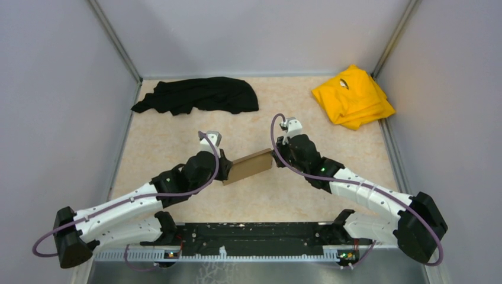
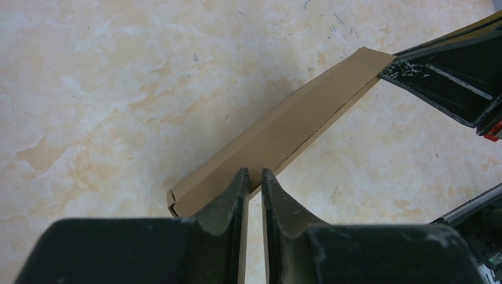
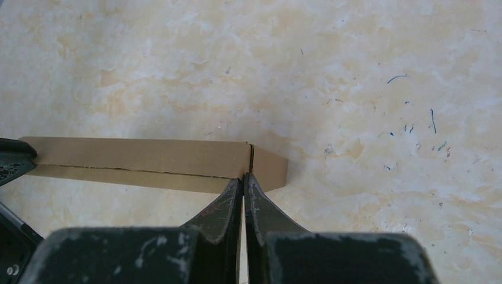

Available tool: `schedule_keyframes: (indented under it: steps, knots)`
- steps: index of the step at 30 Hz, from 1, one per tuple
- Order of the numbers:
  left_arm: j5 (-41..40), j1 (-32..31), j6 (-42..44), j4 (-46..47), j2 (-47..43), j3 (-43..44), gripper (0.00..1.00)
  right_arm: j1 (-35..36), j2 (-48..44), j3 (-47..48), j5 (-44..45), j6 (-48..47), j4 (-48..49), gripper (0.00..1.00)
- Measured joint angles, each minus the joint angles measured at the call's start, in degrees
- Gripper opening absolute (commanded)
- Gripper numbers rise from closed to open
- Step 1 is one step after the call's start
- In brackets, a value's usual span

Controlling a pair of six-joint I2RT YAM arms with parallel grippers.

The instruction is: Fold the paper box

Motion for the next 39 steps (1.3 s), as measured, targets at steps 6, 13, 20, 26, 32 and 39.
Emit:
schedule_keyframes:
  steps: [6, 13, 20, 26, 32, 39]
  knots:
    - [-1.3, -1.0, -0.9, 0.7, 0.0, -0.7, 0.18, 0.0, 0.0, 0.0, 0.1, 0.1, -0.1, 0.00]
    - [-3.0, -2.0, -2.1, 2.0, 1.3, -1.3, 0.18, 0.0, -0.2, 0.0, 0.1, 0.2, -0.3, 0.00]
    - [-3.9, -2.3, -2.6, 4.4, 3.3, -1.7, 0.18, 0.0, -1.4, 0.0, -0.5, 0.5, -2.2, 0.05]
    - [-3.8, -2.3, -3.2, 5.0, 5.4, -2.4, 0.18, 0.0, -2.1, 0.0, -1.5, 0.6, -4.6, 0.10]
    - [-3.7, -2.6, -3.5, 1.4, 7.5, -4.3, 0.18, 0.0, -2.0, 0.0, -2.0, 0.6, -6.7, 0.10]
    - [-4.8, -2.6, -3.4, 0.7, 7.4, -4.3, 0.19, 0.0, -0.7, 0.0, -2.1, 0.6, -7.6, 0.14]
